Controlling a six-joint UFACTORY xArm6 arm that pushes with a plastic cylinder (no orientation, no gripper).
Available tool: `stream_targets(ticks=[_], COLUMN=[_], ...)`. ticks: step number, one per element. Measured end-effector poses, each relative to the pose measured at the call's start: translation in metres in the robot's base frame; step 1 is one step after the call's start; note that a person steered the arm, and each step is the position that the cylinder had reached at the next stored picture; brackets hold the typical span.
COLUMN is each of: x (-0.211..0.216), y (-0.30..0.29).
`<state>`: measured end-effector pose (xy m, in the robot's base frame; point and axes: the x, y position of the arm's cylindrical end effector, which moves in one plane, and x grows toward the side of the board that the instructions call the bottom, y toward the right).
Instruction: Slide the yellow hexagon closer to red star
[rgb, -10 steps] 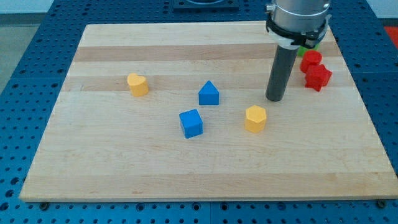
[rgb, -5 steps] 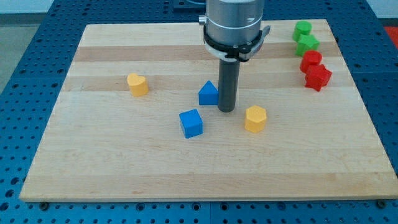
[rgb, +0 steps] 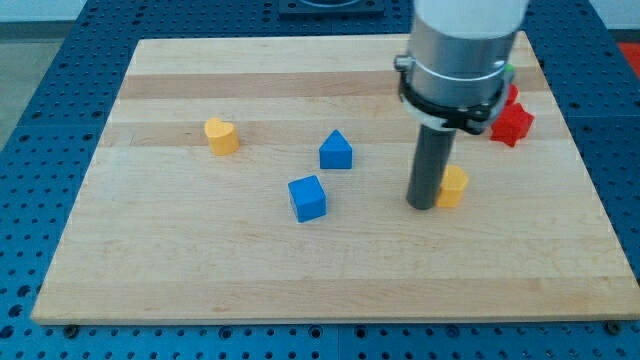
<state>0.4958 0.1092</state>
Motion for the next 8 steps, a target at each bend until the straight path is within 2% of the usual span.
stream_targets(ticks=[2, 8], x=[-0.001, -0.038], y=[0.043, 0.043])
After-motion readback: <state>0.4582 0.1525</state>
